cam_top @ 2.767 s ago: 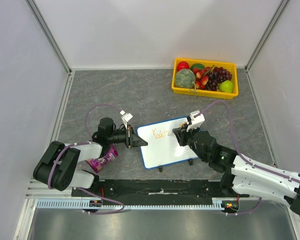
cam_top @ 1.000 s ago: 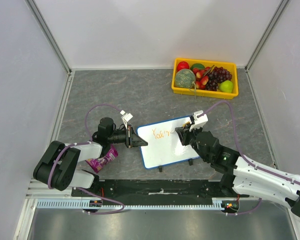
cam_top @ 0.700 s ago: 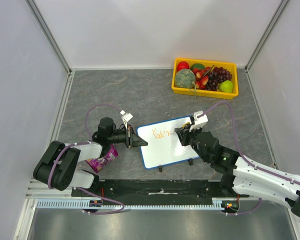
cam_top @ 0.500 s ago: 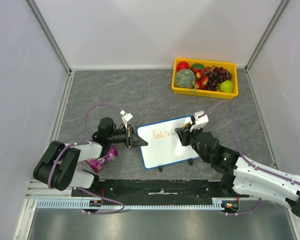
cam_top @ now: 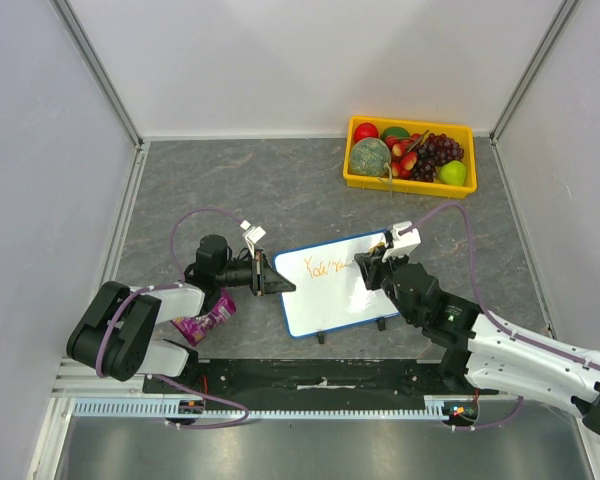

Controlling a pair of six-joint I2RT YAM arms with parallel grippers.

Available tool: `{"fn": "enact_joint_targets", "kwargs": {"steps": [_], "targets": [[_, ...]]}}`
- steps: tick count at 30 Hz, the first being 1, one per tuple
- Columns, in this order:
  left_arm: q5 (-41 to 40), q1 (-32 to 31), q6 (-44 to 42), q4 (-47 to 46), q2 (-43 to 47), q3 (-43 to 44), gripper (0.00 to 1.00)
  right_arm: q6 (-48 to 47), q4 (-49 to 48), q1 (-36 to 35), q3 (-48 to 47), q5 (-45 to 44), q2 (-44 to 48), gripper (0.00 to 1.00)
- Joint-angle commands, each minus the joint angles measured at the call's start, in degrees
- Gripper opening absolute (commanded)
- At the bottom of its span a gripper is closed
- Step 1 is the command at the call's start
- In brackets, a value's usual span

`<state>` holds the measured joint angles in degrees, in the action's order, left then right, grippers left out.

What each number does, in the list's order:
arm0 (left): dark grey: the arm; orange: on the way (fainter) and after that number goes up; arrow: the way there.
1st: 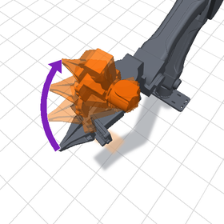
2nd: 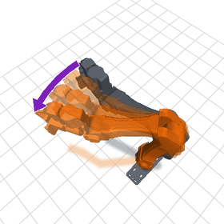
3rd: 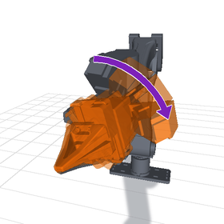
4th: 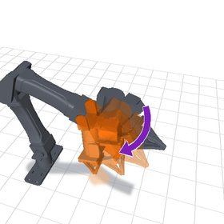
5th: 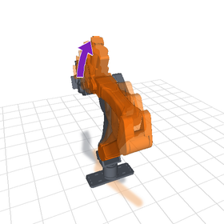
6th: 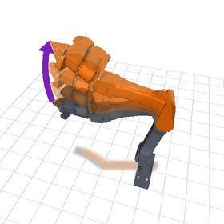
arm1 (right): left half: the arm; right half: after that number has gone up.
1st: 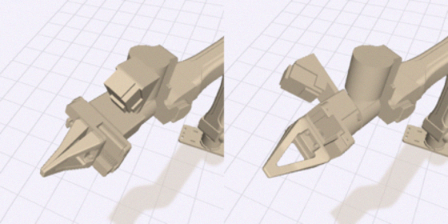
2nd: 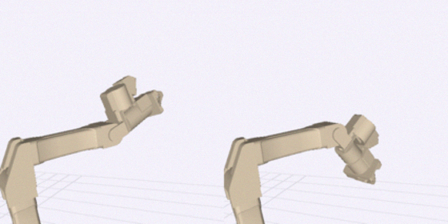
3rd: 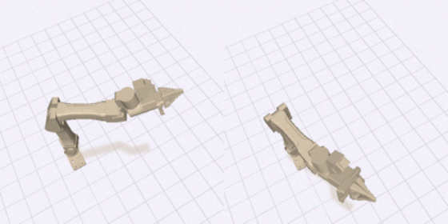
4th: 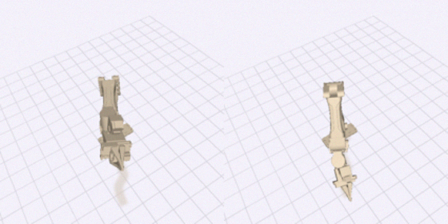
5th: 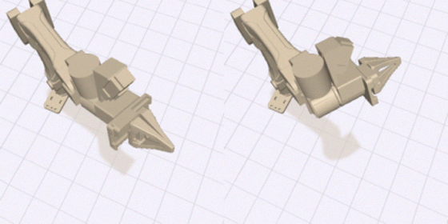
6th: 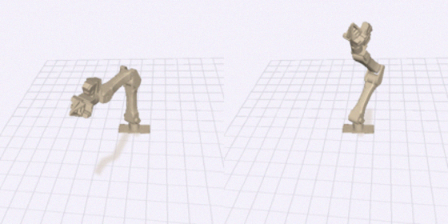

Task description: Write a sentence on the whiteboard

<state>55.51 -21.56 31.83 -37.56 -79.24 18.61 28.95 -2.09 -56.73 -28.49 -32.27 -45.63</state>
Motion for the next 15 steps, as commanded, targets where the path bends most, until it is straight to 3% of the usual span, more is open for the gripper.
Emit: {"fn": "enact_joint_targets", "kwargs": {"steps": [1,15], "targets": [[-3.03,-0.23,-5.55,2.76,-1.27,0.11,0.02,-1.09,1.04,0.48,-2.62,-4.11,-1.22,0.00],[-2.95,-0.24,-5.56,2.67,-1.35,0.11,0.02,-0.74,-0.55,0.48,-3.07,-0.07,-4.03,0.00]]}}
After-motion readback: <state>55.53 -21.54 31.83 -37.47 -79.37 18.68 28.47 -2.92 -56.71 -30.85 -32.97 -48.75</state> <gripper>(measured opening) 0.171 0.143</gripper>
